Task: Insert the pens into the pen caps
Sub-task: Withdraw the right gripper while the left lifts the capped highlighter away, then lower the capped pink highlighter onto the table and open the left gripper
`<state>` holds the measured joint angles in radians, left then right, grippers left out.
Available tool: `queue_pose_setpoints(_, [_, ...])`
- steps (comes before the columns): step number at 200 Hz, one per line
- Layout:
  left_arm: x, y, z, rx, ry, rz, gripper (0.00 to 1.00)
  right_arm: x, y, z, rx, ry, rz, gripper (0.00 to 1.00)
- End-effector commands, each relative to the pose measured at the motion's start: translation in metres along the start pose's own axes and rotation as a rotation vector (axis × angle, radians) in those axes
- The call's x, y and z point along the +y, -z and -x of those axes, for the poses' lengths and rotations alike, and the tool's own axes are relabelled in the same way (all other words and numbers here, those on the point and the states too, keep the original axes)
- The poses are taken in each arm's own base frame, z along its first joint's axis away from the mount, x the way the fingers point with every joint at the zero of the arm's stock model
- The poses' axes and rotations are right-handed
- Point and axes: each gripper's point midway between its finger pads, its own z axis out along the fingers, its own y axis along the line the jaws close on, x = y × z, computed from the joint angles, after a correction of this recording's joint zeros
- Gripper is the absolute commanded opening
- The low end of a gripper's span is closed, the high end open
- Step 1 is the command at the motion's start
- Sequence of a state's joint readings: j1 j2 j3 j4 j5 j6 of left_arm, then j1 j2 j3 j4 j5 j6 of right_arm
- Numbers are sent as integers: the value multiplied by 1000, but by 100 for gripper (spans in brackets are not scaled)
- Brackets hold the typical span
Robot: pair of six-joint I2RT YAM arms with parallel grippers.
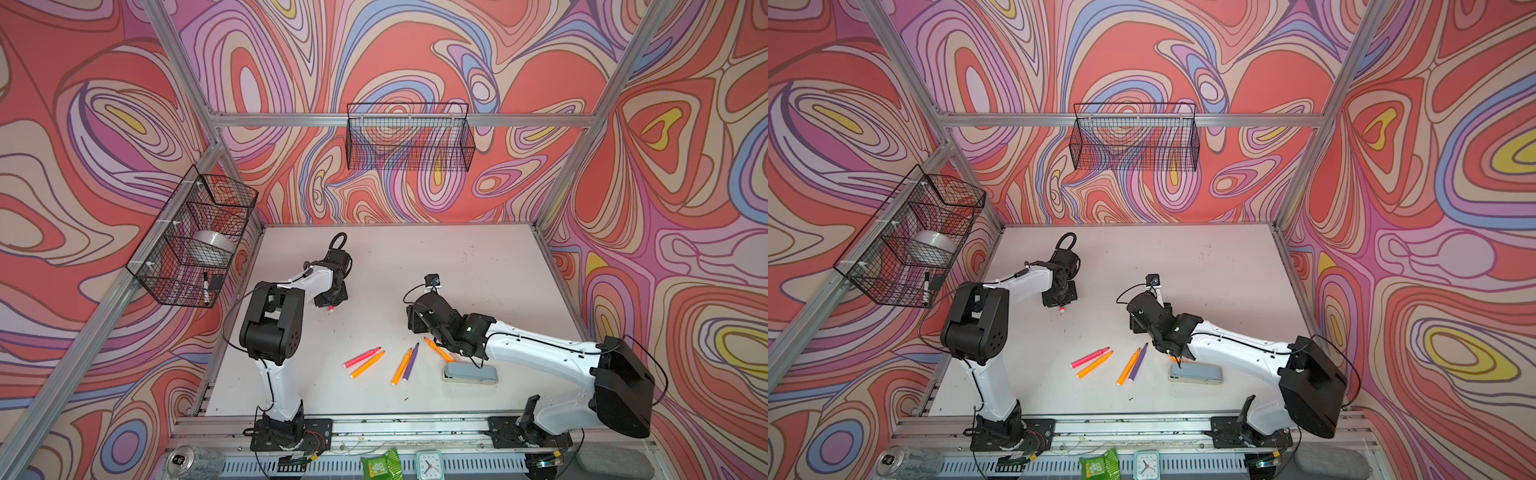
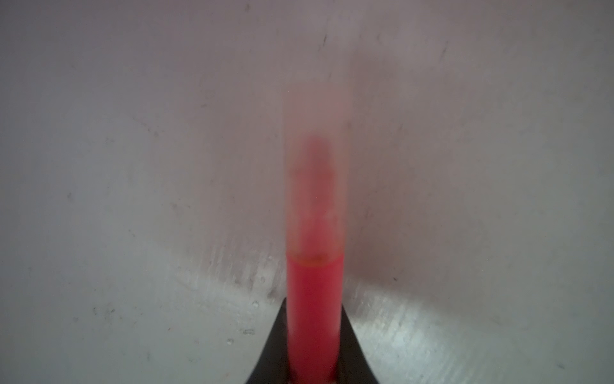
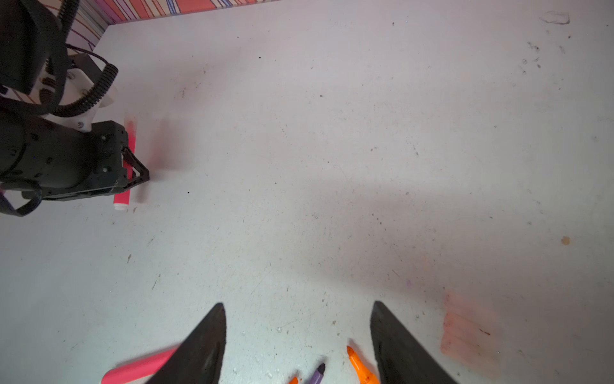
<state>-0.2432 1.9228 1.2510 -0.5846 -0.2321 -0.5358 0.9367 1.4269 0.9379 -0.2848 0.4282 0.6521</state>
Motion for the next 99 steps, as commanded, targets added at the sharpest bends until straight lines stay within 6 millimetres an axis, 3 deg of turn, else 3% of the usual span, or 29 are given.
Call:
queue_pose_setpoints(1, [-3, -2, -5, 38, 11, 0, 18, 4, 6, 12, -19, -22, 13, 70])
queue_pose_setpoints(65, [-3, -1, -5, 40, 18, -15, 38, 4, 8, 14, -24, -24, 15, 70])
queue_pose_setpoints(99, [-3, 12, 1, -17, 28, -57, 44, 2, 10, 15, -34, -22, 8, 70])
